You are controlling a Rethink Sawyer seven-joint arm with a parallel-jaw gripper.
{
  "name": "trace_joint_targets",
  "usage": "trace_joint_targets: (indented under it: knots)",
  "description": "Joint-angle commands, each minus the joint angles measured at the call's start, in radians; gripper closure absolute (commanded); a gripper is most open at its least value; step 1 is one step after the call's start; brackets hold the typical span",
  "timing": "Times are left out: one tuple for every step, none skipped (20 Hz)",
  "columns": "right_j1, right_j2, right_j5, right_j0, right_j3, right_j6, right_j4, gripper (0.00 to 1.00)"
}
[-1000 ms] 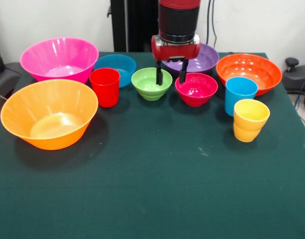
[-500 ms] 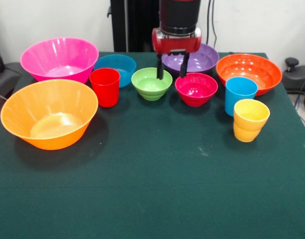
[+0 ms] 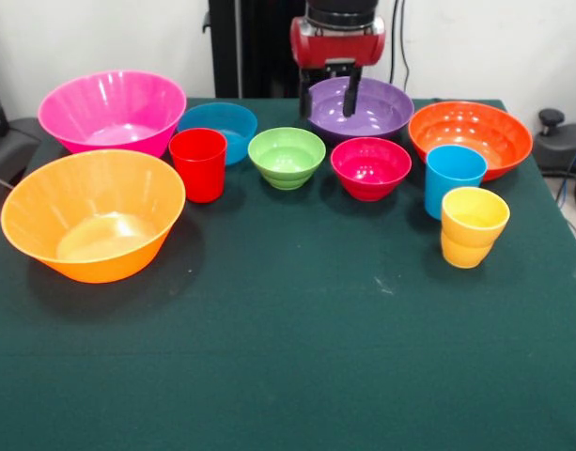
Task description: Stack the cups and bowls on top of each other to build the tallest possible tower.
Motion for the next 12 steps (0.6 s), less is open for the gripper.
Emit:
trace_joint_targets:
  knots:
    - [-0.022,0.065,0.036,0.006,0.086,0.123,0.025,0.00]
    - [-0.021,0.065,0.034,0.006,0.085,0.123,0.024,0.00]
    - [-0.019,0.064,0.031,0.006,0.084,0.122,0.022,0.00]
    - [-0.018,0.063,0.029,0.006,0.084,0.122,0.021,0.00]
    - [-0.019,0.064,0.029,0.006,0.084,0.121,0.021,0.00]
    - [-0.019,0.064,0.028,0.006,0.084,0.121,0.021,0.00]
    - [-0.017,0.064,0.030,0.007,0.080,0.120,0.021,0.00]
    - [-0.018,0.065,0.032,0.007,0.079,0.119,0.022,0.00]
    - [-0.016,0.066,0.035,0.007,0.075,0.117,0.022,0.00]
    - [-0.015,0.068,0.038,0.005,0.073,0.115,0.023,0.00]
    - [-0.014,0.070,0.043,0.004,0.069,0.111,0.024,0.00]
    - [-0.013,0.072,0.046,0.003,0.067,0.109,0.024,0.00]
